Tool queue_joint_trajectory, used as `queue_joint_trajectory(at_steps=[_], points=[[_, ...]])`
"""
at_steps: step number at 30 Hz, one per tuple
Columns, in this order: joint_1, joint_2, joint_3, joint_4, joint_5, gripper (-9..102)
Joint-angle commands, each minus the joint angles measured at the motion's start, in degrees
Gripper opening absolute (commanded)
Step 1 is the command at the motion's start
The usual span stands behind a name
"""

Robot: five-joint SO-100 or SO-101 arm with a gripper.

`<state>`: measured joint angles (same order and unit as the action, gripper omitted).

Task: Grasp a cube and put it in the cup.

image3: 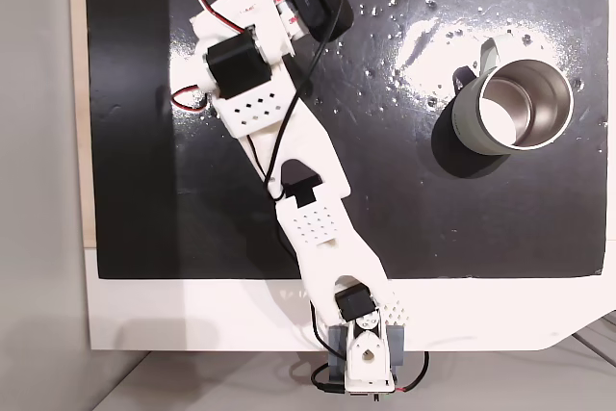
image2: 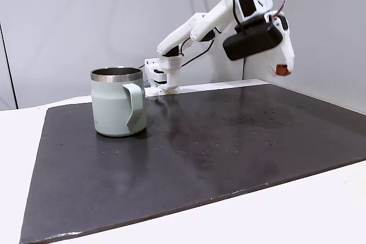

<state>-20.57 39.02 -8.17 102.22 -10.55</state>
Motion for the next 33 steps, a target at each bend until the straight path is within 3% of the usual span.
queue_joint_trajectory(at_steps=[1,14,33], points=[[1.76,7.38,0.62,0.35,0.26,8],[15.47,15.21,2.55,0.53,1.85,8],[42.36,30.67,19.34,0.79,1.67,7]])
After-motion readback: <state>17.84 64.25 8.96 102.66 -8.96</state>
